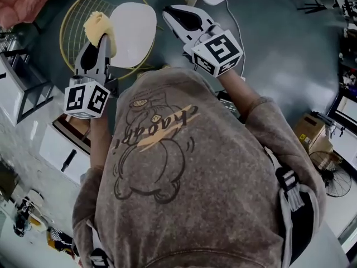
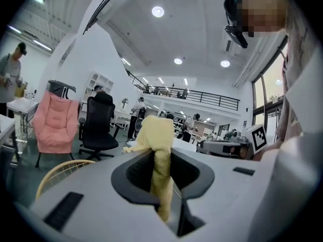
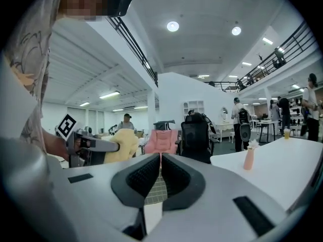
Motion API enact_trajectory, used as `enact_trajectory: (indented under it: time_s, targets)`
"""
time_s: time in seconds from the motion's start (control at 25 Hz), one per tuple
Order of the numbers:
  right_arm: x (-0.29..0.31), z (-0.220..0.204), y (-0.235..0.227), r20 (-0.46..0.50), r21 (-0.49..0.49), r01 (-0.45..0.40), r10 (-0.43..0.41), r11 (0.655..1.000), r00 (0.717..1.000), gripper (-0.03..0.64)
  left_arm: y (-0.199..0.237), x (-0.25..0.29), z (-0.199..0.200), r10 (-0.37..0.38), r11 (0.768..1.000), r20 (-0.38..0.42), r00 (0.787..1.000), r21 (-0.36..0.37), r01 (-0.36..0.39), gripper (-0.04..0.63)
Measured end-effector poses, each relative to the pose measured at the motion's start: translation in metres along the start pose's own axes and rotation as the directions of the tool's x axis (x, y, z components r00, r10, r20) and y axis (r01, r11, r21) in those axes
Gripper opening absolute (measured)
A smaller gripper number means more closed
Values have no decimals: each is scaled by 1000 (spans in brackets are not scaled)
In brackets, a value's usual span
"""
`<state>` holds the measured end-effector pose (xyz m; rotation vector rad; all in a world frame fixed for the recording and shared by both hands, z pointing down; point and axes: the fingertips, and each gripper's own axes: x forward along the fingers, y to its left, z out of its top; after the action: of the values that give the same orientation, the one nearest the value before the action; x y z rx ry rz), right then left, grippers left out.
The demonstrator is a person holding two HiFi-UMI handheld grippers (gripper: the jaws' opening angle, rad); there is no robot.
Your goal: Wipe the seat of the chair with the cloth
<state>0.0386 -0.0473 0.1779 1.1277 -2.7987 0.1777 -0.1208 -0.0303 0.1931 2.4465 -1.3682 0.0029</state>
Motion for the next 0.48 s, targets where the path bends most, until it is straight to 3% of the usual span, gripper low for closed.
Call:
enact_trajectory:
  time_s: [0.48]
  targets:
    - [11, -5, 6, 73, 5, 71, -71, 997, 995, 34, 2, 12, -10, 69, 996, 56, 996, 48, -71, 78]
